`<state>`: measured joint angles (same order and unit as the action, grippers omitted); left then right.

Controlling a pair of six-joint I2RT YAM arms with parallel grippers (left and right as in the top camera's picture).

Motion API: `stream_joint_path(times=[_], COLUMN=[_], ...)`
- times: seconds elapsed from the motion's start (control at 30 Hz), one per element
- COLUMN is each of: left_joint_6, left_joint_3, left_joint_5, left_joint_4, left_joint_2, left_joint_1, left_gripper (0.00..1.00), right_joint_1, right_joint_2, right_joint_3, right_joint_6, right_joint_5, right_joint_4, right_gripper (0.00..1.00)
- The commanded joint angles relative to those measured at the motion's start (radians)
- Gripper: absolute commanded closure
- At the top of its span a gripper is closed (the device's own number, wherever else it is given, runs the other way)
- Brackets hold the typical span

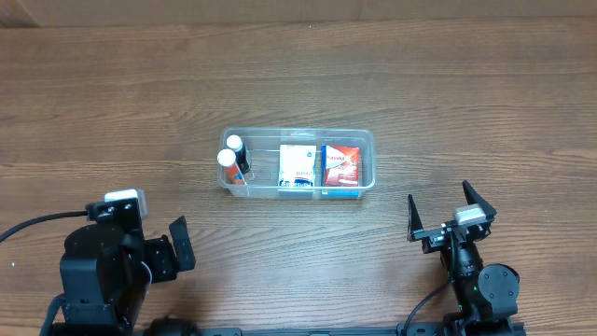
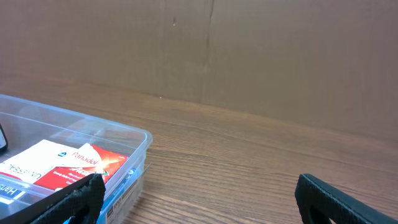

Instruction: Pack container

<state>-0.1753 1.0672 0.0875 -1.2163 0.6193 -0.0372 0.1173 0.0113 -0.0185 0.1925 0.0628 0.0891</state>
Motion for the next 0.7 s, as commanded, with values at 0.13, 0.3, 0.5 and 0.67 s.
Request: stream_joint_path(times=[0.13, 0.3, 0.5, 0.67], left_joint_6=[0.026, 0.014, 0.034, 0.122], left_joint_3=[-0.286, -0.558, -0.832, -0.944], left_joint_5=[0.009, -0.002, -0.002, -0.002], left_joint_4=[0.169, 0.360, 0.718, 1.005], left_joint_2=[-0.238, -0.433, -0.616, -0.616], left_joint_1=[0.004, 0.004, 0.004, 0.004], left_gripper=[0.00, 0.00, 0.00, 0.00], right_joint_1=[-0.006, -0.006, -0.006, -0.006], right_joint_2=[-0.008, -0.008, -0.008, -0.008], right_joint_3=[0.010, 0.010, 0.010, 0.010], right_joint_6=[0.006, 0.006, 0.006, 0.006], right_joint_5=[-0.008, -0.008, -0.008, -0.008], right_joint_4=[-0.009, -0.008, -0.008, -0.009], right_gripper=[0.00, 0.00, 0.00, 0.00])
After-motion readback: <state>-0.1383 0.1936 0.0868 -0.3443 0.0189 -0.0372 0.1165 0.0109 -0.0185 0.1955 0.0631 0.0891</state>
